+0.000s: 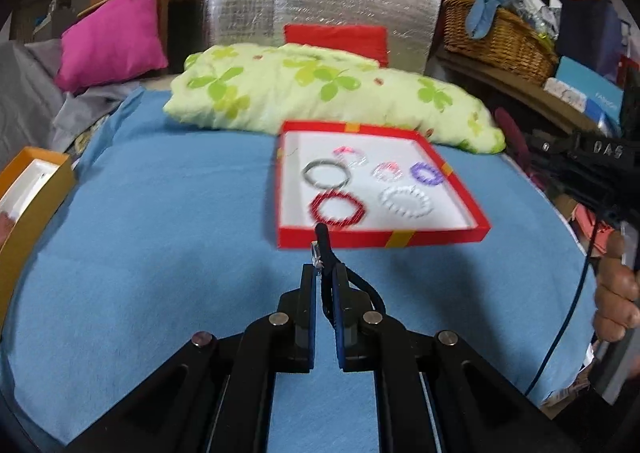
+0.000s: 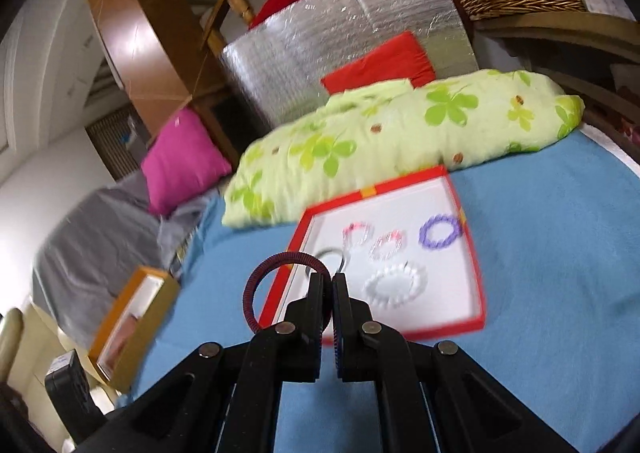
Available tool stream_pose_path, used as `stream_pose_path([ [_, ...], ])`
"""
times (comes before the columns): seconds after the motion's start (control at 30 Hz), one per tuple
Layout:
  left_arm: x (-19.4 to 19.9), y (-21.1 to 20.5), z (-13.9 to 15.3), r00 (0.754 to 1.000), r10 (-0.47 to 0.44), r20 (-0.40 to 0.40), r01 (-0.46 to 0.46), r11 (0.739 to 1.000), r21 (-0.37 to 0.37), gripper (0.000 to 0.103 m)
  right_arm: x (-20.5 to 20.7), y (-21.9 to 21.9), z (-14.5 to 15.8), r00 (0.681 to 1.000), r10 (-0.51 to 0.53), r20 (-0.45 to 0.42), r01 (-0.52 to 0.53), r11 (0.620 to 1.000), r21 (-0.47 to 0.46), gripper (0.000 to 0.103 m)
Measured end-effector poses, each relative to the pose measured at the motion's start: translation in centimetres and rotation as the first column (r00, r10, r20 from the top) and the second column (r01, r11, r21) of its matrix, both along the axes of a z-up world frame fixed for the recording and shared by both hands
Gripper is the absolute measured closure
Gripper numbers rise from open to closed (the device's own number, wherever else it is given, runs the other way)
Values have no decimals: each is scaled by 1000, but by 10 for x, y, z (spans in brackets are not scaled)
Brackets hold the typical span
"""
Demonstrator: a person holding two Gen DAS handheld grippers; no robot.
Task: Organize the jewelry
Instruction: 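Carry both hair ties into the tray and open both tools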
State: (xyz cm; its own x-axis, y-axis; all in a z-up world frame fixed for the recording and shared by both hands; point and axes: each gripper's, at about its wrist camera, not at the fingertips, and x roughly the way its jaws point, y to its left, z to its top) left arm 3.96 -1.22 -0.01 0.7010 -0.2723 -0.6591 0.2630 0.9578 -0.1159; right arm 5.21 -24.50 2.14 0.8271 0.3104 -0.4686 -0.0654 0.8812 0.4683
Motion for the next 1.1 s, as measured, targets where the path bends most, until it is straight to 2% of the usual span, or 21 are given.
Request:
stream_pose_path([
  [0.13, 15, -16, 15, 998, -53, 45, 54, 998, -22, 95, 4, -28, -7, 1000, 20, 16, -20, 999, 48, 98],
  [0.23, 41, -37, 20, 995, -88, 52, 88, 996, -7, 95, 14, -41, -22, 999, 33, -36, -29, 994, 109, 98],
  [0.3, 56, -48, 19, 993, -110, 48, 111, 994, -19, 95, 19, -41, -28, 997, 39, -62, -33, 995, 96, 98],
  [0.43, 96, -66, 3, 992, -122, -20, 120, 991, -62, 95, 33, -43, -40, 994, 31, -103, -22, 996, 89, 98],
  [0.53, 119, -77, -4, 992, -121, -33, 120, 992, -35, 95, 43, -45, -49, 992, -8, -125, 13, 999, 37, 98],
  [0.63, 140, -86, -13, 992, -113, -51, 112, 994, -14, 95, 55, -46, -60, 987, -18, -162, 22, 999, 23, 98],
  [0.83, 161, -100, -24, 989, -122, -88, 124, 992, 12, 95, 68, -44, -73, 980, -21, -198, 18, 1000, -15, 98],
  [1.1, 169, -113, -36, 984, -122, -133, 131, 989, 64, 95, 72, -35, -86, 970, -18, -242, 3, 998, -64, 97],
])
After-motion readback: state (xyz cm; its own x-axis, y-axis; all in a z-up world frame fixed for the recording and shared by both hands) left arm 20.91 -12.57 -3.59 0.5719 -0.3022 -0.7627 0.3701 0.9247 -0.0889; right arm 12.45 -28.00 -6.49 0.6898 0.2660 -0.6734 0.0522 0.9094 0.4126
